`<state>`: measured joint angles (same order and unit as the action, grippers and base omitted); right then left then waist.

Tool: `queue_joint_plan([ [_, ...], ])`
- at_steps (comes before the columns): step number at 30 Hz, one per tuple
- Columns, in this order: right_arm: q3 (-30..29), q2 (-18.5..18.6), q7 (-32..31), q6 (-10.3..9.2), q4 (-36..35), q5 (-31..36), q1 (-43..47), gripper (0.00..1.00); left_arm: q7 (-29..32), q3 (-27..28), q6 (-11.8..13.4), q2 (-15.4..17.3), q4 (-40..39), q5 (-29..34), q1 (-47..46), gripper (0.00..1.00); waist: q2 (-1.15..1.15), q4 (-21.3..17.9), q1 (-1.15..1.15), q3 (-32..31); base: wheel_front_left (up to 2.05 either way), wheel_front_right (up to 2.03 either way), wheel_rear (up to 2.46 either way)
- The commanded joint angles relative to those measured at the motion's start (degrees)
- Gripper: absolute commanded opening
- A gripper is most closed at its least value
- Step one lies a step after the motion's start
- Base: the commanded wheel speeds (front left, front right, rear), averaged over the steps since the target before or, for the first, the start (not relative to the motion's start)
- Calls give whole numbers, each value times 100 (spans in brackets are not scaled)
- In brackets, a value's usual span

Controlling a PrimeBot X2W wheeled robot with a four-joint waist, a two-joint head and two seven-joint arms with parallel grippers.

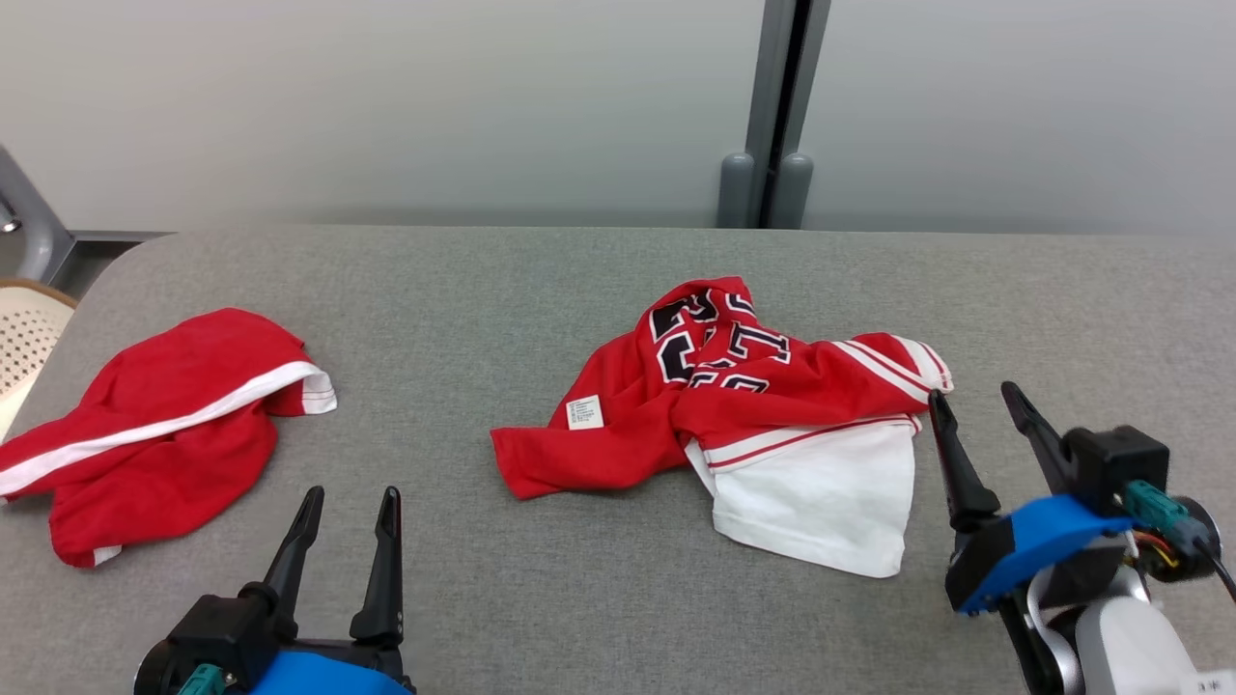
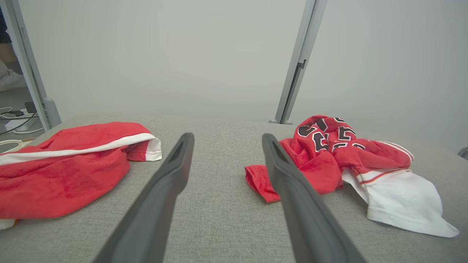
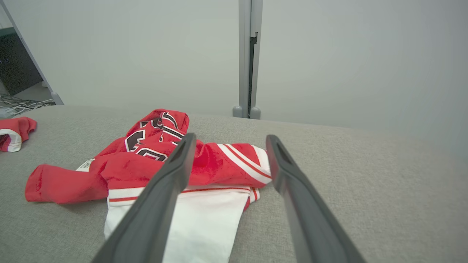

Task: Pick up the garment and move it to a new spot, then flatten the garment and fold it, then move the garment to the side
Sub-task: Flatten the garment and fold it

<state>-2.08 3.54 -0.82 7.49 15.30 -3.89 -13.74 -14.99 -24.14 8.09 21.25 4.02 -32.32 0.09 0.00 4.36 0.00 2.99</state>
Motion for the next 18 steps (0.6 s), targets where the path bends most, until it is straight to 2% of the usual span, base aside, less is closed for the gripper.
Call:
queue_joint_plan([
  [1, -63, -37, 52, 2, -252, -71, 261, 100, -25, 19, 22, 26, -20, -7, 48, 100, 0, -117, 0, -57, 0, 0, 0],
  [8, -96, -65, -15, 2, -1126, -473, 1145, 100, -19, 31, 29, 62, 33, -35, 102, 100, 0, -340, 0, -88, 0, 0, 0],
  [14, -7, -66, -155, 2, -1341, -576, 1241, 100, 47, 24, 29, 47, 139, -90, -40, 100, 0, -484, 0, -9, 0, 0, 0],
  [18, 47, -66, -205, 2, -1407, -581, 1185, 100, 233, -18, -83, 32, 347, -164, -272, 100, 0, -529, 0, 86, 0, 0, 0],
])
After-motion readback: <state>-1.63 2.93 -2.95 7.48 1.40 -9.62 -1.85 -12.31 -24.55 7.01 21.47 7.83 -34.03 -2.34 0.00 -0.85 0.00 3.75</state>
